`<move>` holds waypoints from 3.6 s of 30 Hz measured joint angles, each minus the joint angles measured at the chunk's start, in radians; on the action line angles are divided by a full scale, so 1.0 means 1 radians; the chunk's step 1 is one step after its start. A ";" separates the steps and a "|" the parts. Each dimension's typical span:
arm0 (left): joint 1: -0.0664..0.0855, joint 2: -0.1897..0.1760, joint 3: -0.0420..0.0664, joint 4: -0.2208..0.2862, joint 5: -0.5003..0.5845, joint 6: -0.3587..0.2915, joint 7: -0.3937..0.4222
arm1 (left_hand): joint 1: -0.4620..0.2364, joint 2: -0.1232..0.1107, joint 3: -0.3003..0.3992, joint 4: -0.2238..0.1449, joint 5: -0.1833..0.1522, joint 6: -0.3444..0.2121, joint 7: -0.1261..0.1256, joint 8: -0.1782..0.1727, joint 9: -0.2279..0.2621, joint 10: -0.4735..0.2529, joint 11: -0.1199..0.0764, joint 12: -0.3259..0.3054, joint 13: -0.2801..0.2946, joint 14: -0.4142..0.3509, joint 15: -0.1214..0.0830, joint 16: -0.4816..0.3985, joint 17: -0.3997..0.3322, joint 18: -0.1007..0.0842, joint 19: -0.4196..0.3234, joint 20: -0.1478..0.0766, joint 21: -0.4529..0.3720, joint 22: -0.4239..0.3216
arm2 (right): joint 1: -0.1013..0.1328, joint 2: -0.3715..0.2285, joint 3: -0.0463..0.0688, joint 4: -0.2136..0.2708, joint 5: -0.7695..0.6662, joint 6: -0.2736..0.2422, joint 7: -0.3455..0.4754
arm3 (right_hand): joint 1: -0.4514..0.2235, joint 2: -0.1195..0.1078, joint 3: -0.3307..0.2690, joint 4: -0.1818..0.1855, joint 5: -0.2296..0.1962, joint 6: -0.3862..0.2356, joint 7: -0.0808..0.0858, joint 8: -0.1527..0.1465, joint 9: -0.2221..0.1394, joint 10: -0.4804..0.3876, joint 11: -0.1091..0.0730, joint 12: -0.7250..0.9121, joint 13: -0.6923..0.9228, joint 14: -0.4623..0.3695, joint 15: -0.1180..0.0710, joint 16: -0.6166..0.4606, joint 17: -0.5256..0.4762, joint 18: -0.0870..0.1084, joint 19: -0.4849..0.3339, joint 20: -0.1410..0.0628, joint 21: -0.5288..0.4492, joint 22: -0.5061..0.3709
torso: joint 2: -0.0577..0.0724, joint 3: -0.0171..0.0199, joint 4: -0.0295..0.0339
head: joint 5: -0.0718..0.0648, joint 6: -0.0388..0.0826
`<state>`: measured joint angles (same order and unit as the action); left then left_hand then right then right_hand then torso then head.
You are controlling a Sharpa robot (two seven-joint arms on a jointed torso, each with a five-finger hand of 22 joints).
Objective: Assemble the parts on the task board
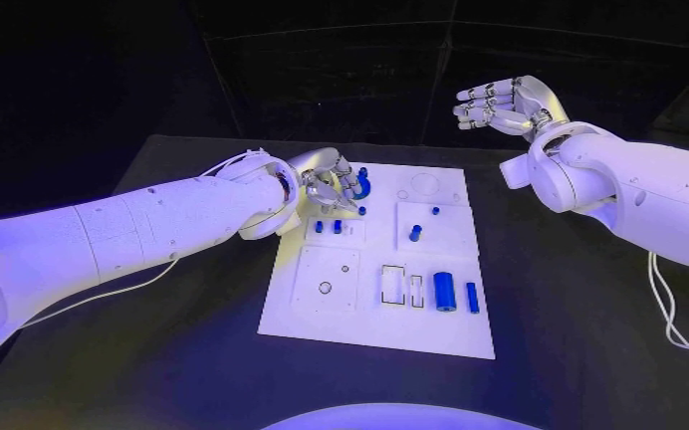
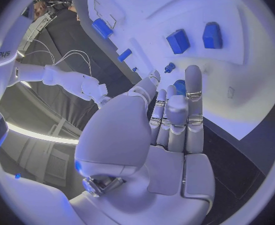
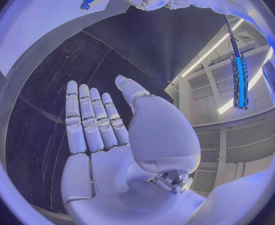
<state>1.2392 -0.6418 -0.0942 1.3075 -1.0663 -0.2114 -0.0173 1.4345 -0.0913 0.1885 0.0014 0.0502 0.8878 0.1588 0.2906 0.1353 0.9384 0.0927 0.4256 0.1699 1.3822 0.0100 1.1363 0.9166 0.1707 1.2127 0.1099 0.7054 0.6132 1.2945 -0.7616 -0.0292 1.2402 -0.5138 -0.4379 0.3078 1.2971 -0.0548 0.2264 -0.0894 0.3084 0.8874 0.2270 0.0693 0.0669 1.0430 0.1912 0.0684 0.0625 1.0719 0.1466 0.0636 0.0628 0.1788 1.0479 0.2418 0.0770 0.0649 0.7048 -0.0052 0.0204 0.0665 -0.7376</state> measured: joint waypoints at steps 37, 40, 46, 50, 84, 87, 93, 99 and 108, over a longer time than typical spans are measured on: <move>-0.009 0.127 -0.001 -0.110 -0.276 0.080 -0.076 | -0.039 0.016 0.078 -0.050 0.000 0.107 -0.017 -0.073 -0.068 0.077 -0.009 -0.075 -0.106 0.083 -0.010 0.138 0.076 -0.016 0.164 -0.019 0.268 0.271 | 0.000 0.007 0.000 0.002 0.000 0.001 -0.001 | 0.000 0.000 0.000 0.000 0.000 0.000 0.000 0.000 0.000 0.000 0.000 0.000 0.000 0.000 0.000 0.000 0.000 0.000 0.000 0.000 0.000 0.000 | -0.001 0.0007 0.0012 | -0.011 -0.007; -0.008 0.134 -0.001 -0.114 -0.280 0.082 -0.080 | -0.039 0.016 0.085 -0.051 0.000 0.108 -0.016 -0.078 -0.068 0.080 -0.012 -0.079 -0.106 0.083 -0.010 0.138 0.074 -0.016 0.164 -0.019 0.268 0.273 | 0.000 0.007 0.000 0.002 0.000 0.001 -0.001 | 0.000 0.000 0.000 0.000 0.000 0.000 0.000 0.000 0.000 0.000 0.000 0.000 0.000 0.000 0.000 0.000 0.000 0.000 0.000 0.000 0.000 0.000 | -0.001 0.0007 0.0015 | -0.011 -0.007; -0.007 0.141 0.000 -0.119 -0.286 0.088 -0.085 | -0.043 0.020 0.109 -0.055 0.000 0.121 -0.017 -0.084 -0.068 0.098 -0.015 -0.090 -0.106 0.087 -0.013 0.138 0.066 -0.016 0.167 -0.022 0.277 0.285 | 0.000 0.009 0.000 0.001 0.000 0.001 -0.001 | 0.000 0.000 0.000 0.000 0.000 0.000 0.000 0.000 0.000 0.000 0.000 0.000 0.000 0.000 0.000 0.000 0.000 0.000 0.000 0.000 0.000 0.000 | -0.001 0.0007 0.0015 | -0.012 -0.008; -0.006 0.142 0.001 -0.121 -0.287 0.095 -0.090 | -0.044 0.029 0.139 -0.062 0.000 0.146 -0.022 -0.085 -0.068 0.127 -0.020 -0.091 -0.107 0.083 -0.017 0.138 0.062 -0.016 0.170 -0.025 0.286 0.296 | 0.000 0.009 0.000 0.001 0.000 0.001 -0.001 | 0.000 0.000 0.000 0.000 0.000 0.000 0.000 0.000 0.000 0.000 0.000 0.000 0.000 0.000 0.000 0.000 0.000 0.000 0.000 0.000 0.000 0.000 | -0.002 0.0007 0.0015 | -0.013 -0.009; -0.012 0.056 0.001 -0.027 -0.289 0.022 -0.069 | -0.046 0.037 0.238 -0.105 0.000 0.179 -0.023 -0.097 -0.068 0.180 -0.027 -0.130 -0.105 0.087 -0.028 0.145 0.048 -0.031 0.175 -0.030 0.317 0.339 | 0.000 0.012 0.000 -0.006 0.000 0.002 -0.001 | 0.000 0.000 0.000 -0.005 0.000 0.000 0.000 0.000 0.000 0.000 0.000 0.000 0.000 0.000 0.000 0.000 0.000 0.000 0.000 0.000 -0.004 0.000 | -0.003 0.0001 0.0039 | -0.017 -0.003; -0.012 0.038 0.001 -0.013 -0.287 0.014 -0.066 | -0.049 0.034 0.240 -0.107 0.000 0.183 -0.026 -0.097 -0.068 0.182 -0.028 -0.130 -0.105 0.087 -0.028 0.145 0.048 -0.031 0.175 -0.030 0.320 0.340 | 0.000 0.012 0.000 -0.009 0.000 0.002 -0.001 | 0.000 0.000 0.000 -0.005 0.000 0.000 0.000 0.000 0.000 0.000 0.000 0.000 0.000 0.000 0.000 0.000 0.000 0.000 0.000 0.000 -0.004 0.000 | -0.003 -0.0004 0.0053 | -0.016 0.000; -0.012 -0.003 0.005 0.013 -0.280 -0.001 -0.055 | -0.055 0.029 0.246 -0.108 0.000 0.188 -0.021 -0.097 -0.068 0.191 -0.030 -0.134 -0.105 0.087 -0.028 0.149 0.048 -0.031 0.175 -0.029 0.321 0.345 | 0.000 0.012 0.000 -0.012 0.000 0.002 -0.001 | 0.000 0.000 0.000 -0.005 0.000 0.000 0.000 0.000 0.000 0.000 0.000 0.000 0.000 0.000 0.000 0.000 0.000 0.000 0.000 0.000 -0.004 0.000 | -0.004 -0.0008 0.0062 | -0.012 0.002; -0.012 -0.032 0.007 0.025 -0.271 -0.005 -0.048 | -0.055 0.029 0.246 -0.108 0.000 0.188 -0.021 -0.097 -0.068 0.191 -0.030 -0.134 -0.105 0.087 -0.028 0.149 0.048 -0.031 0.175 -0.029 0.321 0.344 | 0.000 0.013 0.000 -0.014 0.000 0.002 0.000 | 0.000 0.000 0.000 -0.005 0.000 0.000 0.000 0.000 0.000 0.000 0.000 0.000 0.000 0.000 0.000 0.000 0.000 0.000 0.000 0.000 -0.004 0.000 | -0.004 -0.0008 0.0054 | -0.010 0.004; -0.013 -0.050 0.009 0.030 -0.259 -0.013 -0.042 | -0.055 0.029 0.249 -0.110 0.000 0.192 -0.025 -0.101 -0.068 0.191 -0.030 -0.134 -0.105 0.087 -0.028 0.149 0.048 -0.031 0.175 -0.029 0.321 0.344 | 0.000 0.014 0.000 -0.016 0.000 0.003 0.000 | 0.000 0.000 0.000 -0.005 0.000 0.000 0.000 0.000 0.000 0.000 0.000 0.000 0.000 0.000 0.000 0.000 0.000 0.000 0.000 0.000 -0.004 0.000 | -0.002 -0.0007 0.0035 | -0.009 0.005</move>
<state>1.2265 -0.6918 -0.0853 1.3373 -1.3257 -0.2239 -0.0596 1.3799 -0.0624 0.4378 -0.1090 0.0500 1.0796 0.1341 0.1897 0.0670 1.1294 0.0624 0.2912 0.0649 1.4688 -0.0178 1.2857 0.9649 0.1393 1.3872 0.0804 1.0265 0.9576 1.2942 -0.7481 -0.0292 1.2243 -0.5137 -0.4350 0.3075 1.2972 -0.0549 0.2261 -0.0945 0.3084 0.8874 0.2270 0.0693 0.0669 1.0431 0.1912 0.0684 0.0625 1.0719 0.1465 0.0636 0.0629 0.1787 1.0478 0.2418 0.0728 0.0649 0.7023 -0.0058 0.0240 0.0580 -0.7329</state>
